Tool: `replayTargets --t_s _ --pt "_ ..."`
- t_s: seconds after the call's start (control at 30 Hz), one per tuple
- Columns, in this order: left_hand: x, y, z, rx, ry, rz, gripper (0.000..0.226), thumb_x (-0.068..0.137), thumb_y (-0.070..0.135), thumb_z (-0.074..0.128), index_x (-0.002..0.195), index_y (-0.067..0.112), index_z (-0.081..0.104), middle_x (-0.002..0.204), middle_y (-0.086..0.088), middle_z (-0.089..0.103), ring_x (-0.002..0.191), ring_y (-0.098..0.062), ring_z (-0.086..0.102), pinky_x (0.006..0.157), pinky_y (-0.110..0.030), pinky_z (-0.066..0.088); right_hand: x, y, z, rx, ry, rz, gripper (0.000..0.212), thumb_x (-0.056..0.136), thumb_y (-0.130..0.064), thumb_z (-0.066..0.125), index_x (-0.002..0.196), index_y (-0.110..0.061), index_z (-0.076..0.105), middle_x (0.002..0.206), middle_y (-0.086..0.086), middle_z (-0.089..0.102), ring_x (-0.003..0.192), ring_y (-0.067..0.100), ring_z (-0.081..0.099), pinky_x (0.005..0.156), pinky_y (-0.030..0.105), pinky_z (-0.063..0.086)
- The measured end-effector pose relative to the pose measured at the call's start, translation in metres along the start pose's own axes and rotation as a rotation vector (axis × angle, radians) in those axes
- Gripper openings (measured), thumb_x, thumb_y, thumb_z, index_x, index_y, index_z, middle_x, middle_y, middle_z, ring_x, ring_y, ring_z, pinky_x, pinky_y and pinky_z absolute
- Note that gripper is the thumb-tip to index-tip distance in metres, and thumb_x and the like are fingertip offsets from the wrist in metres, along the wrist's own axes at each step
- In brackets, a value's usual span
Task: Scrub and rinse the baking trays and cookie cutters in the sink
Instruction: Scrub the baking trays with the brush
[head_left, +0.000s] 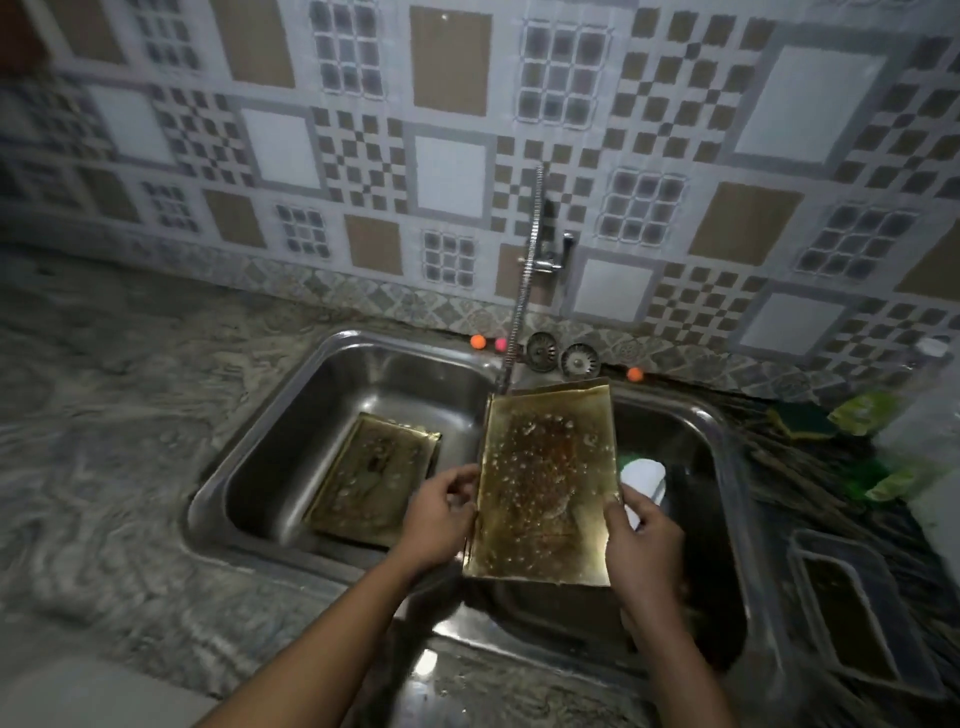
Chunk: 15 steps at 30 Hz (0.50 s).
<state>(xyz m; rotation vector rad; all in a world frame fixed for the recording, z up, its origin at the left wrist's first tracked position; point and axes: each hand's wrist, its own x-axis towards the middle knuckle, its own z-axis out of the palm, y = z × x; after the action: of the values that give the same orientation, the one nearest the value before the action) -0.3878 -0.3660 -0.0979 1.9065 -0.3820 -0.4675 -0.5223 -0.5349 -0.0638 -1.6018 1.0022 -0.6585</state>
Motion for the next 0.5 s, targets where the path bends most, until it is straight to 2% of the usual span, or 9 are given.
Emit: replayTargets --t_s 0.07,0.13,0.23,0.33,0.37,0.4,0.47,0.5 --pt "0.003 -0.016 -0.030 -0.004 0.023 -0.039 0.044 0.075 0.013 0.065 0.118 0.023 0.065 0.084 0.003 0.069 0.072 -0.012 0.060 0.067 -0.029 0.051 -0.009 -0.004 0.034 -0.035 -0.054 -0.024 0.026 0.093 -0.015 0.060 0.117 -0.010 0.067 0.108 -0.001 0.066 0.105 0.017 0.061 0.087 0.026 0.042" --pt "0.012 -0.036 -0.062 0.050 0.026 -0.065 0.041 0.078 0.007 0.069 0.116 0.023 0.066 0.077 0.005 0.067 0.067 -0.008 0.058 0.072 -0.029 0.051 -0.019 -0.009 0.070 -0.098 -0.084 -0.050 0.022 0.091 -0.016 0.062 0.111 -0.011 0.070 0.099 -0.001 0.065 0.099 0.018 0.062 0.082 0.023 0.039" --pt "0.029 -0.056 -0.114 0.136 0.045 -0.068 0.033 0.085 0.006 0.063 0.111 0.025 0.067 0.084 0.003 0.071 0.068 -0.004 0.059 0.070 -0.019 0.048 -0.032 -0.010 0.126 -0.166 -0.119 -0.083 0.023 0.089 -0.015 0.061 0.110 -0.012 0.068 0.104 0.001 0.064 0.093 0.015 0.059 0.079 0.022 0.040" --pt "0.049 -0.073 -0.165 0.239 0.039 -0.061 0.036 0.086 0.015 0.069 0.116 0.034 0.061 0.087 0.009 0.067 0.070 0.006 0.056 0.063 -0.004 0.041 -0.036 0.001 0.179 -0.259 -0.184 -0.122 0.018 0.083 -0.015 0.062 0.099 -0.017 0.070 0.099 0.003 0.067 0.092 0.017 0.063 0.078 0.026 0.047" --pt "0.058 -0.081 -0.179 0.266 0.050 -0.053 0.035 0.085 0.019 0.071 0.117 0.031 0.066 0.086 0.011 0.067 0.072 0.005 0.059 0.064 -0.005 0.043 -0.036 0.004 0.194 -0.278 -0.204 -0.117 0.016 0.081 -0.015 0.063 0.095 -0.018 0.070 0.095 0.002 0.068 0.089 0.017 0.065 0.076 0.027 0.048" --pt "0.065 -0.089 -0.191 0.291 0.058 -0.049 0.032 0.085 0.023 0.072 0.116 0.028 0.069 0.087 0.011 0.069 0.077 0.001 0.063 0.070 -0.012 0.049 -0.035 0.009 0.208 -0.299 -0.225 -0.087 0.014 0.080 -0.016 0.064 0.092 -0.019 0.070 0.093 0.000 0.069 0.088 0.017 0.066 0.075 0.028 0.050" --pt "0.077 -0.106 -0.206 0.338 0.059 -0.068 0.033 0.085 0.028 0.071 0.117 0.031 0.069 0.096 0.009 0.073 0.087 -0.007 0.068 0.080 -0.028 0.056 -0.034 0.019 0.232 -0.361 -0.248 -0.008 0.010 0.078 -0.021 0.066 0.088 -0.022 0.068 0.096 -0.003 0.067 0.089 0.019 0.065 0.077 0.030 0.052" --pt "0.084 -0.115 -0.210 0.360 0.049 -0.083 0.034 0.085 0.027 0.070 0.119 0.032 0.068 0.104 0.007 0.073 0.091 -0.010 0.068 0.083 -0.031 0.056 -0.033 0.023 0.241 -0.395 -0.245 0.033 0.008 0.076 -0.025 0.067 0.084 -0.026 0.066 0.099 0.000 0.066 0.089 0.020 0.065 0.078 0.031 0.052"
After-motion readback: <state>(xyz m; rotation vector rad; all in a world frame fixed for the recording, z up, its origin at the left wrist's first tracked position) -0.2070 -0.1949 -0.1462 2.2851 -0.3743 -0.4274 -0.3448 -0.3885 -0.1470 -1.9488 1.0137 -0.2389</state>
